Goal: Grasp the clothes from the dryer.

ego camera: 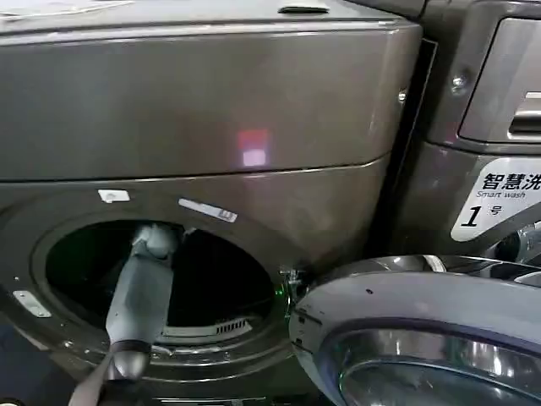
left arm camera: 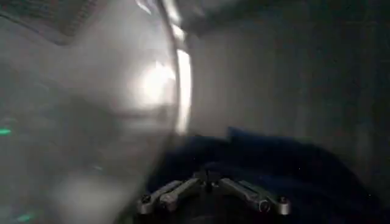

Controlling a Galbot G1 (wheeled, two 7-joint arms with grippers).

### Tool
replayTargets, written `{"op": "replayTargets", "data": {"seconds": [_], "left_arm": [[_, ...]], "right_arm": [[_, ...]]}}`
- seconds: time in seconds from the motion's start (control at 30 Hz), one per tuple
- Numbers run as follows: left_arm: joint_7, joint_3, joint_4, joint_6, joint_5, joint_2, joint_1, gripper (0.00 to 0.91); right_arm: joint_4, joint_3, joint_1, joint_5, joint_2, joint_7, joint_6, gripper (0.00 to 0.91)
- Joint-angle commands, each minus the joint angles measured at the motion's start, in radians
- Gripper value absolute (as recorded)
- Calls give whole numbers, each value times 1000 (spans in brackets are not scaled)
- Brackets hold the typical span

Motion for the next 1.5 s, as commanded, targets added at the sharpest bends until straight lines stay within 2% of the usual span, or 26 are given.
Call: {"op": "replayTargets", "data": {"seconds": [0.03, 0.13, 0.23, 1.03, 1.27, 1.5], "left_arm": [[-397, 9, -146, 214, -345, -32, 27, 0], [-449, 8, -164, 251, -464, -45, 33, 0], [-504, 2, -181, 280, -558, -62, 32, 0], [-516, 7, -221, 299, -597, -68, 31, 0], [-510, 8, -211, 297, -594, -67, 29, 0], [-506, 11, -202, 290, -588, -69, 28, 0]], "right_arm": [[17, -11, 16, 29, 16, -4, 2, 907], [37, -5, 17, 17, 25, -9, -37, 907], [36, -10, 13, 19, 35, -25, 0, 907], [32, -4, 2, 26, 45, -14, 19, 907], [41, 25, 2, 22, 49, -1, -21, 907], [30, 45, -6, 2, 47, 14, -31, 907]]}}
